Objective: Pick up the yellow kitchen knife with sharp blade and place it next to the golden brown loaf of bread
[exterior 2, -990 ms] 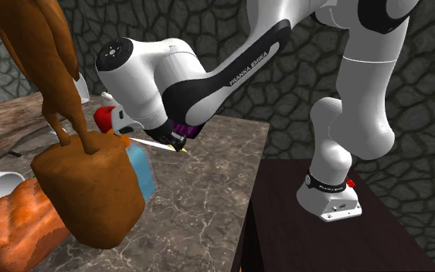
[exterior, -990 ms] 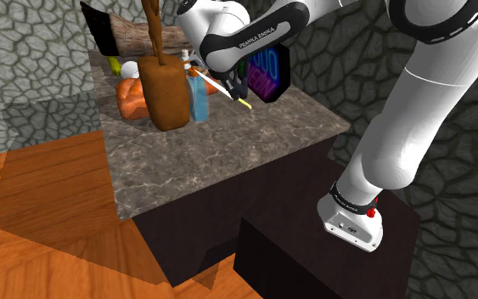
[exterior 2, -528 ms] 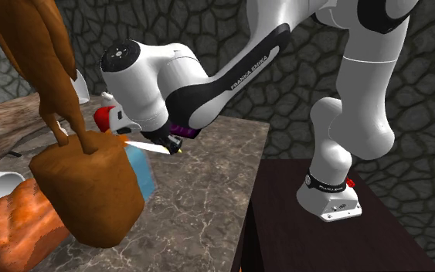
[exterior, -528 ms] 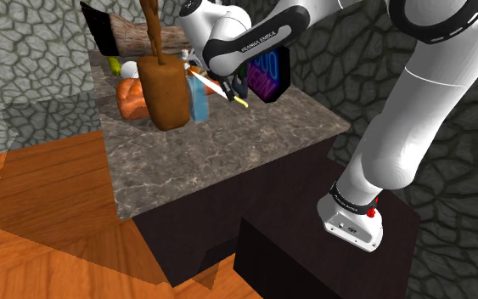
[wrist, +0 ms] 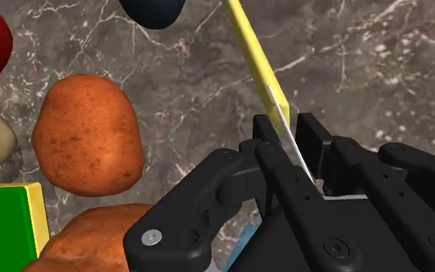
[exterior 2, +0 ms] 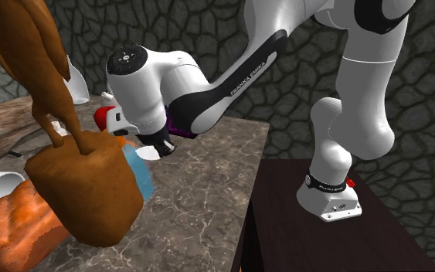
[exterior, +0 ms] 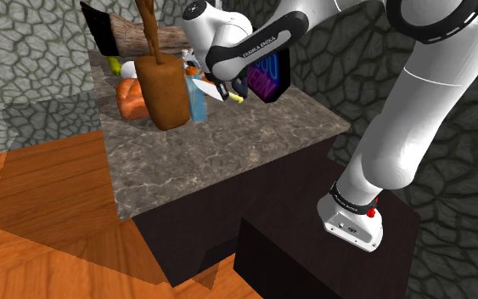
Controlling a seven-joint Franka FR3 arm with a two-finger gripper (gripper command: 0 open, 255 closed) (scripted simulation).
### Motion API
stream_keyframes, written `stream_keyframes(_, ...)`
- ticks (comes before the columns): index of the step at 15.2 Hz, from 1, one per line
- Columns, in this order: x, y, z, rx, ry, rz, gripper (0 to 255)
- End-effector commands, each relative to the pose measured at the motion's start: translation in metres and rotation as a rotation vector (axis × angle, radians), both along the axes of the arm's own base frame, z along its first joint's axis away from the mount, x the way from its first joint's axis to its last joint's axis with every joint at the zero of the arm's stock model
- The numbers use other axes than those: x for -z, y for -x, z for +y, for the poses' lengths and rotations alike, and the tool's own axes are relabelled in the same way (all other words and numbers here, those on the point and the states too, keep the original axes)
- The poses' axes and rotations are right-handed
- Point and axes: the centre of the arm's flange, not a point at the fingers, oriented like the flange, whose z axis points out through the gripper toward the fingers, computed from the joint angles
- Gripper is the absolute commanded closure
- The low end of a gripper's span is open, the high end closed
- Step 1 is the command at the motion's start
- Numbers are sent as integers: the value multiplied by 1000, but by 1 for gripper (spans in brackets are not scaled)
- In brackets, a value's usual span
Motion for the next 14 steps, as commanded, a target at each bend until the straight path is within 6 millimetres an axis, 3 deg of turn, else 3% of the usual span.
stream_keyframes(1,67,15,-4,40,73,206,255)
stream_keyframes(4,67,15,-4,40,73,206,255)
stream_keyframes(5,68,11,12,40,79,205,0)
stream_keyframes(6,68,11,20,40,83,202,0)
stream_keyframes(7,66,-5,19,42,80,205,0)
stream_keyframes(8,52,-1,26,42,79,206,0)
stream_keyframes(9,53,3,23,42,81,206,0)
stream_keyframes(10,67,15,-4,40,73,206,0)
stream_keyframes(11,11,-21,32,-87,-81,-90,0)
stream_keyframes(12,11,-21,32,-87,-81,-90,0)
stream_keyframes(13,6,-22,2,-397,-145,18,0)
stream_keyframes(14,6,-22,19,-93,-124,-100,0)
